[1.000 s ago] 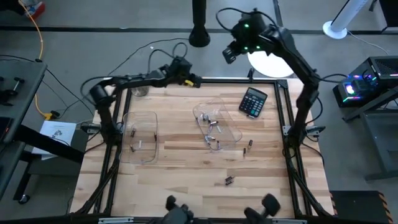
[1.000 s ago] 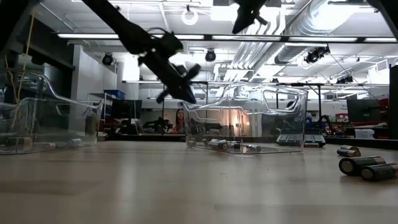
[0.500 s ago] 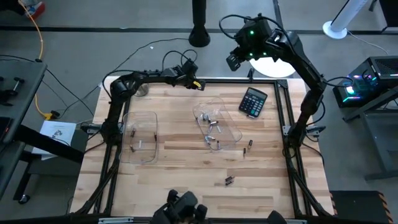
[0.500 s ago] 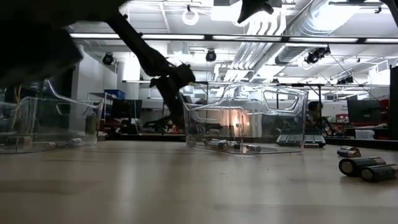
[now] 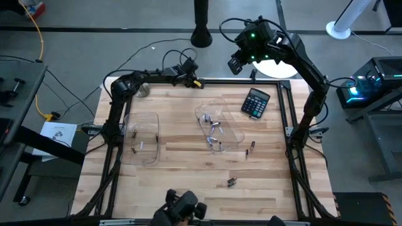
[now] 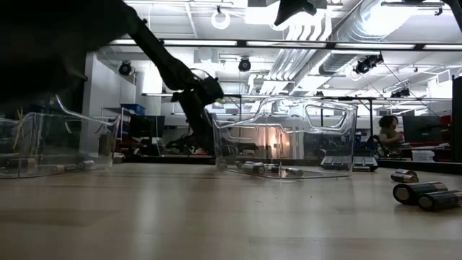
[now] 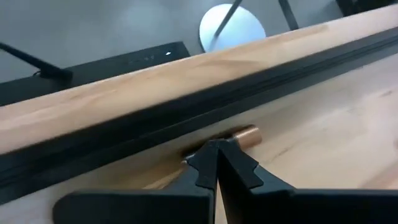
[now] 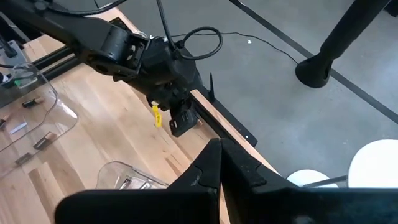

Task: Sort batteries
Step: Put the black battery into the left transparent bin

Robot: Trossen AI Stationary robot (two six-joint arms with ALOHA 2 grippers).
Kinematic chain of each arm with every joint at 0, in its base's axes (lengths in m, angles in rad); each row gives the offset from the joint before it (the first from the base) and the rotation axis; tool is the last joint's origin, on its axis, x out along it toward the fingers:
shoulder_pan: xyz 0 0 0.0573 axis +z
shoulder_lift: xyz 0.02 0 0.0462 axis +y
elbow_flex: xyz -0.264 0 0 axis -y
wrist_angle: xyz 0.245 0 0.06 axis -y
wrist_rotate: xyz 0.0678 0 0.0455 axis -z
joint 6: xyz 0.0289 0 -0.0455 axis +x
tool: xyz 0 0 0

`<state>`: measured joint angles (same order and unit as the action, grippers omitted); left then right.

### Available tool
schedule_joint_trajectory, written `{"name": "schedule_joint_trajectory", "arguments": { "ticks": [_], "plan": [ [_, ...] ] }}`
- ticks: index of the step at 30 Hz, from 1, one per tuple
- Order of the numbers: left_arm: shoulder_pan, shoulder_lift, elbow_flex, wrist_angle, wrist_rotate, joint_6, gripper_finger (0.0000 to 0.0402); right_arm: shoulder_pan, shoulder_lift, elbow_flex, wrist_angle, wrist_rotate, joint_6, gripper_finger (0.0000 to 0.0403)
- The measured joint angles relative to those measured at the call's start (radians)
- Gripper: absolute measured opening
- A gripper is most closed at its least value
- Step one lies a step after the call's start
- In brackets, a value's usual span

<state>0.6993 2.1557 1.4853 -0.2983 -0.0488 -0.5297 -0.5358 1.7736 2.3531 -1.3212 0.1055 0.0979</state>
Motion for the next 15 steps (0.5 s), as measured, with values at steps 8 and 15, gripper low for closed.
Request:
{"name": "schedule_joint_trajectory", "arguments": {
  "ticks": [8, 15],
  "plan": [
    [-0.001, 0.024, 0.0, 0.071, -0.014, -0.002, 0.0, -0.001, 0.0, 0.0, 0.0, 0.0, -0.001, 0.0],
    [-0.006, 0.031, 0.001, 0.056, 0.004, 0.0, 0.0, 0.0, 0.0, 0.0, -0.002, -0.006, -0.001, 0.0]
  ]
}}
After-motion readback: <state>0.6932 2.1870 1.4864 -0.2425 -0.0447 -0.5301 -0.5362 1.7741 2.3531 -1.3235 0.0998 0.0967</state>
